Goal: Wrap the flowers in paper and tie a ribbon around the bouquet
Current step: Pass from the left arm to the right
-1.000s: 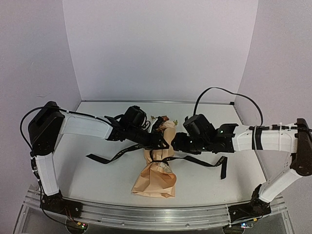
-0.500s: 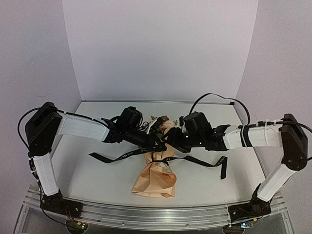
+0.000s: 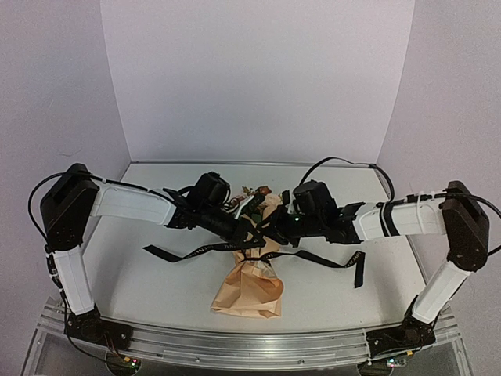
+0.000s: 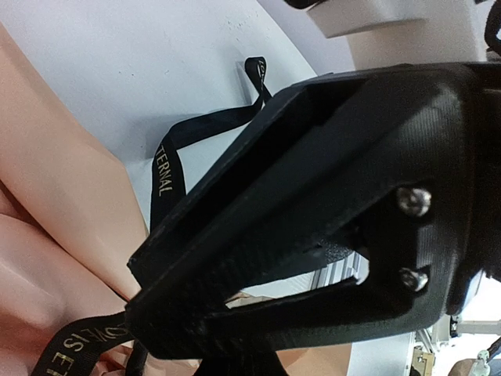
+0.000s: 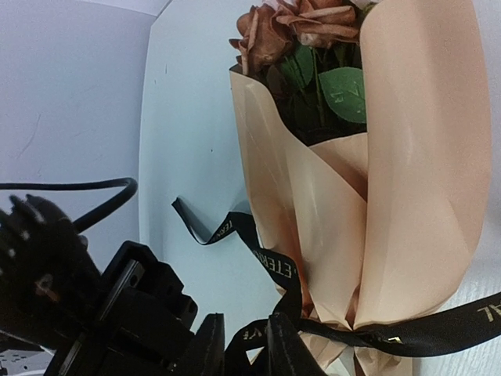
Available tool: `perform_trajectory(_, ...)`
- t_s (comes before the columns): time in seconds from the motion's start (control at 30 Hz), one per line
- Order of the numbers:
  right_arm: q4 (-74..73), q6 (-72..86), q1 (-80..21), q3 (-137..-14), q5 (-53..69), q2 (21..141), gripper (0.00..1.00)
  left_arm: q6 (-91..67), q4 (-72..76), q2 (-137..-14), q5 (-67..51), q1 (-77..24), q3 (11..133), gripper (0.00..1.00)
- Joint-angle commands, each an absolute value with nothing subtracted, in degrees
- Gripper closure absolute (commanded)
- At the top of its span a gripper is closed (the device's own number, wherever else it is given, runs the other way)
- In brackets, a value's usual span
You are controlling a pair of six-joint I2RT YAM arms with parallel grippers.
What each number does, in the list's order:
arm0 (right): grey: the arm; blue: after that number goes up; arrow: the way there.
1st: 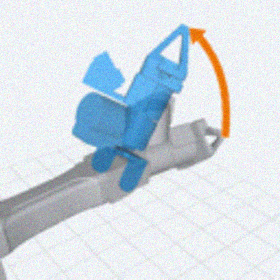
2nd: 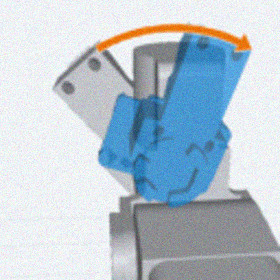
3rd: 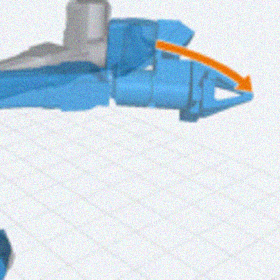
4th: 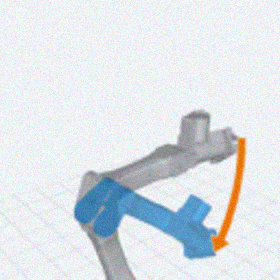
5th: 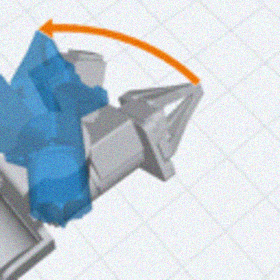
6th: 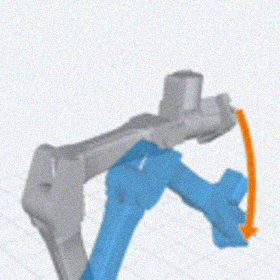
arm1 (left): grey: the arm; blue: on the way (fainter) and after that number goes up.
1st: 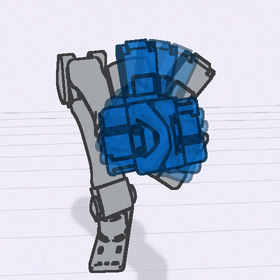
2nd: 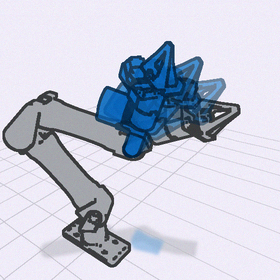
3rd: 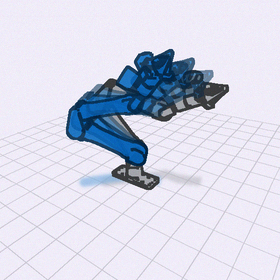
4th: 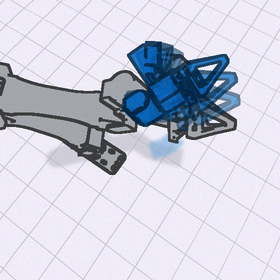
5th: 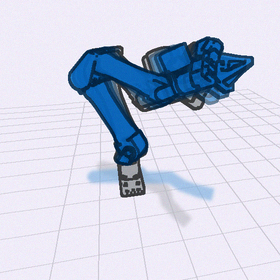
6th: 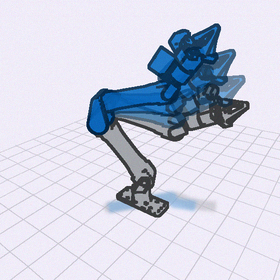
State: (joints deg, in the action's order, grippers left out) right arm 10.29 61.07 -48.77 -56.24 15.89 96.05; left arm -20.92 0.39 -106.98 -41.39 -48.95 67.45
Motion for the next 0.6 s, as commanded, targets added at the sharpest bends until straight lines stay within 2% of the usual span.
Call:
perform_trajectory(0.0, 12.1, 61.8, -48.52, -55.81, 17.27, 97.01, 0.86, -18.78, 0.35, -105.64, -40.57, -48.78, 69.99, 0.95)
perform_trajectory(0.1, 11.64, 61.59, -48.49, -55.53, 16.88, 96.72, 1.0, -18.72, 0.35, -105.44, -40.13, -48.78, 69.93, 0.92)
perform_trajectory(0.2, 10.61, 60.97, -48.51, -55.3, 15.72, 95.96, 1.0, -18.86, 0.58, -104.76, -39.62, -48.79, 69.2, 0.9)
perform_trajectory(0.3, 8.79, 59.79, -48.5, -55.0, 14.11, 94.85, 1.0, -19.07, 0.74, -104.02, -39.03, -48.73, 68.61, 0.84)
perform_trajectory(0.5, 5.32, 56.14, -48.44, -54.06, 11.47, 92.49, 1.0, -19.95, 1.16, -100.37, -37.18, -47.92, 66.08, 0.64)
perform_trajectory(0.57, 4.81, 54.85, -48.46, -53.97, 11.1, 91.92, 1.0, -20.71, 1.44, -98.5, -36.77, -47.09, 64.83, 0.6)
